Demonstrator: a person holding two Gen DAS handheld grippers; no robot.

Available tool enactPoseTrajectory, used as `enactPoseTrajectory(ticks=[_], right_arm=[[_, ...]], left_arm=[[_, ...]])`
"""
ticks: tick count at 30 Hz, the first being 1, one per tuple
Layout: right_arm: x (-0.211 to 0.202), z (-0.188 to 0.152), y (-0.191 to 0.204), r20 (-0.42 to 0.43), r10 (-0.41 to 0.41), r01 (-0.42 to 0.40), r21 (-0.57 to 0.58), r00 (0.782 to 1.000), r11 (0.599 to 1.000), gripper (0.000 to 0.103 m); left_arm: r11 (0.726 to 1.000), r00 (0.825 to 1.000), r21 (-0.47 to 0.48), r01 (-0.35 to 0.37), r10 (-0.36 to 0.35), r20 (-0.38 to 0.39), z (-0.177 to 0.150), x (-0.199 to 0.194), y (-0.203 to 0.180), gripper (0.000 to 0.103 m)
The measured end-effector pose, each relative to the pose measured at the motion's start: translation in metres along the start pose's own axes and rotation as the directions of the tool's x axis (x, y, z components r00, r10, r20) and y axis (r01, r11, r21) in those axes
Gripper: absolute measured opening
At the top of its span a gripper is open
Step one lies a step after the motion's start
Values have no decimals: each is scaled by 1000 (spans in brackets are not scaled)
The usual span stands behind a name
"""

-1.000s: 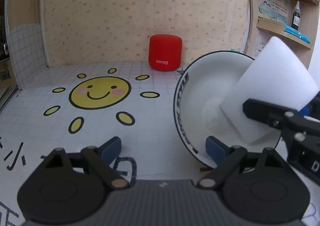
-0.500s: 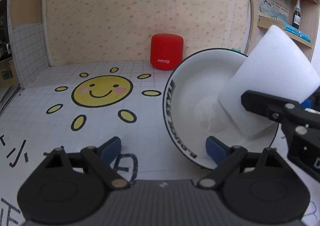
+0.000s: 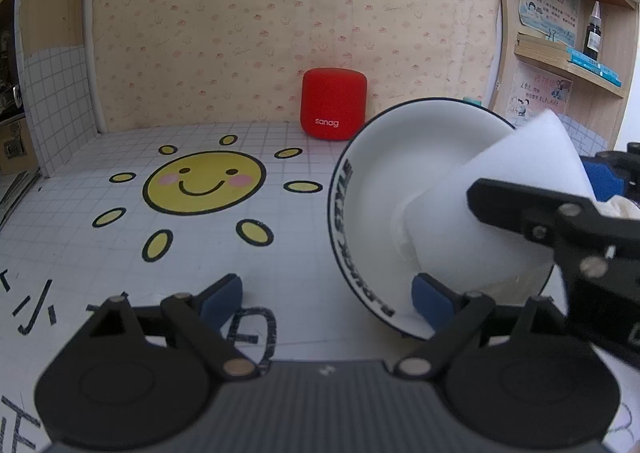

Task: Clean bowl
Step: 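Hold the tilted bowl with the left gripper while the right gripper scrubs the sponge inside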

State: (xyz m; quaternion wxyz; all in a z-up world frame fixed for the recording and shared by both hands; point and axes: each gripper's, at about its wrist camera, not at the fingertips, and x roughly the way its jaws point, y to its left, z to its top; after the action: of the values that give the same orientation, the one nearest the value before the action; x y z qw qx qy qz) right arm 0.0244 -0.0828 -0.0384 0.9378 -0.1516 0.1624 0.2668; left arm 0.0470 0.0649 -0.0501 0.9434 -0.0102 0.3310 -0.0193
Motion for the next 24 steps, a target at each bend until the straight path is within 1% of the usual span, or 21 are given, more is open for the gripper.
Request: enactPoseTrajectory(ticks=[3, 4, 5, 7, 15, 18, 21, 24], right_arm=[[-6, 0, -1, 16, -5, 5, 2, 1000, 1000, 33], [-6, 0, -1, 13, -5, 5, 6, 1000, 1000, 26], [-6, -1, -2, 11, -3, 3, 10, 1000, 1000, 24], [-5, -2, -3, 0, 2, -2, 19, 1000, 1000, 23], [-10, -2, -2, -34, 48, -48, 15, 998, 999, 23], [-10, -1, 1, -43, 79, -79, 13, 996, 997, 21], [-8, -3, 5, -58, 91, -91, 5, 994, 996, 21], [-4, -6, 7, -75, 81, -81, 5, 994, 997, 21]], left_arm=[[1000, 1000, -21, -15, 15, 10, 2, 0, 6, 93], [999, 1000, -25, -22, 23, 16, 2, 0, 8, 93], [999, 999, -34, -25, 26, 20, 3, 0, 11, 94], [998, 1000, -56, -21, 22, 12, 3, 1, 16, 95], [999, 1000, -43, -29, 29, -1, 0, 1, 13, 97], [999, 999, -40, -32, 32, -3, 0, 0, 12, 97], [999, 999, -34, -32, 32, -4, -1, -1, 10, 97], [999, 999, -28, -34, 33, -6, -2, -1, 10, 97]])
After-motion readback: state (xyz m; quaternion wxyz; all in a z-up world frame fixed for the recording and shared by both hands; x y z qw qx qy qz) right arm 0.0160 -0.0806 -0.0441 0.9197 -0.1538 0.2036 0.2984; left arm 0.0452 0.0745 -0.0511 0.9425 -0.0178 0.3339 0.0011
